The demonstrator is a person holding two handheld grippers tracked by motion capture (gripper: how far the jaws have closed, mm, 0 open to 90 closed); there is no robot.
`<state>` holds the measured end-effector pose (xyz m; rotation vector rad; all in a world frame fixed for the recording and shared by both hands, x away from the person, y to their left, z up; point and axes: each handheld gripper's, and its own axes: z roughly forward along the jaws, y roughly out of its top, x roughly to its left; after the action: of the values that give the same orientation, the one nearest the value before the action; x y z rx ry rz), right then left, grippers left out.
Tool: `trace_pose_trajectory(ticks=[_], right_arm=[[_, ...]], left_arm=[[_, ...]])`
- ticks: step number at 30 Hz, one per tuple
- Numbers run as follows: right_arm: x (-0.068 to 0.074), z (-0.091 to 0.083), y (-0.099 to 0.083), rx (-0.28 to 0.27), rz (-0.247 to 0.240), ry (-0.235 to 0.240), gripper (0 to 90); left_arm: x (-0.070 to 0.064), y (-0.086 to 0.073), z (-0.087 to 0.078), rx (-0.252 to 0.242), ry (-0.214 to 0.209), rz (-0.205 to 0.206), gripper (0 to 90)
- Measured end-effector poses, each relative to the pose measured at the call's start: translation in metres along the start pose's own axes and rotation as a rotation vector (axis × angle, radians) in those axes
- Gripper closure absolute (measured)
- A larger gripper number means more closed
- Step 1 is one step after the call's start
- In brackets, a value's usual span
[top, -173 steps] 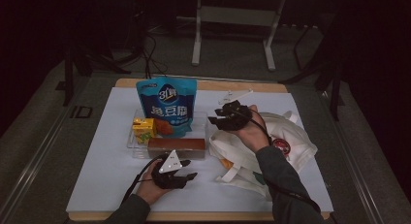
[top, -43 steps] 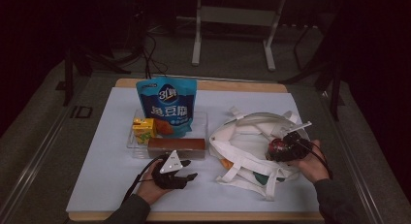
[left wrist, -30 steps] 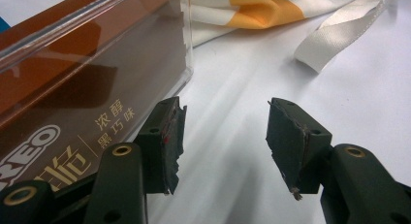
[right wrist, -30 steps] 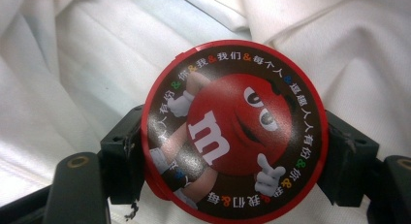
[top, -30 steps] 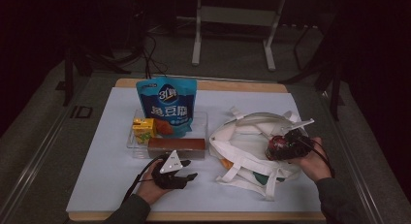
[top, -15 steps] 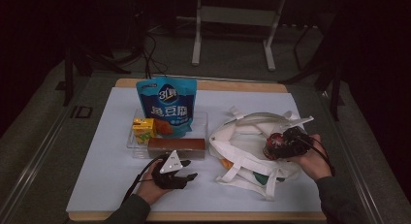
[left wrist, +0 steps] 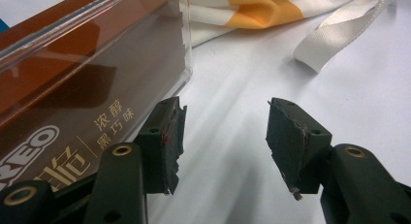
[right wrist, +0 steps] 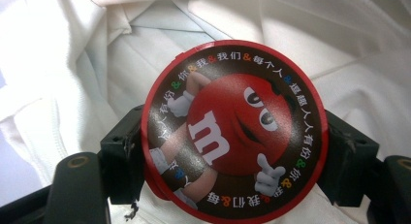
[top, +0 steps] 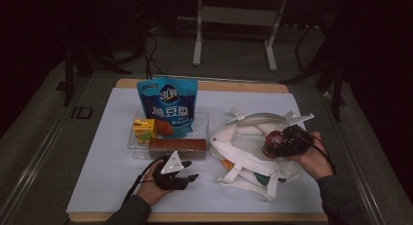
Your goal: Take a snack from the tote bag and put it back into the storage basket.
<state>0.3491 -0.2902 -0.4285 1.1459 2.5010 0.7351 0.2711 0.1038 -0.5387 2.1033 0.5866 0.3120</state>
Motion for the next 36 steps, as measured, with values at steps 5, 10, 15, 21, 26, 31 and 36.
trace_pose_trajectory(ticks=[5, 10, 15, 21, 26, 31, 36], right_arm=[[0.003, -0.002, 0.004, -0.007, -0.008, 0.004, 25.3], [0.006, -0.004, 0.009, -0.018, -0.017, 0.005, 25.3], [0.01, -0.007, 0.013, -0.026, -0.027, 0.017, 25.3], [0.018, -0.008, 0.018, -0.025, -0.053, 0.028, 25.3], [0.024, -0.009, 0.022, -0.035, -0.069, 0.04, 25.3], [0.029, -0.011, 0.026, -0.038, -0.081, 0.054, 25.3], [0.034, -0.012, 0.03, -0.042, -0.098, 0.062, 25.3]], left_arm=[[0.0, 0.0, 0.0, 0.0, 0.0, 0.001, 47.0], [0.0, 0.0, 0.0, 0.001, 0.0, 0.002, 47.0], [0.0, 0.0, 0.0, 0.0, -0.001, 0.002, 47.0], [0.0, 0.0, 0.0, 0.001, -0.001, 0.002, 47.0], [0.0, 0.0, 0.0, 0.002, 0.0, 0.004, 47.0], [0.0, 0.0, 0.0, 0.002, -0.002, 0.004, 47.0], [0.0, 0.0, 0.0, 0.001, -0.002, 0.003, 46.9]])
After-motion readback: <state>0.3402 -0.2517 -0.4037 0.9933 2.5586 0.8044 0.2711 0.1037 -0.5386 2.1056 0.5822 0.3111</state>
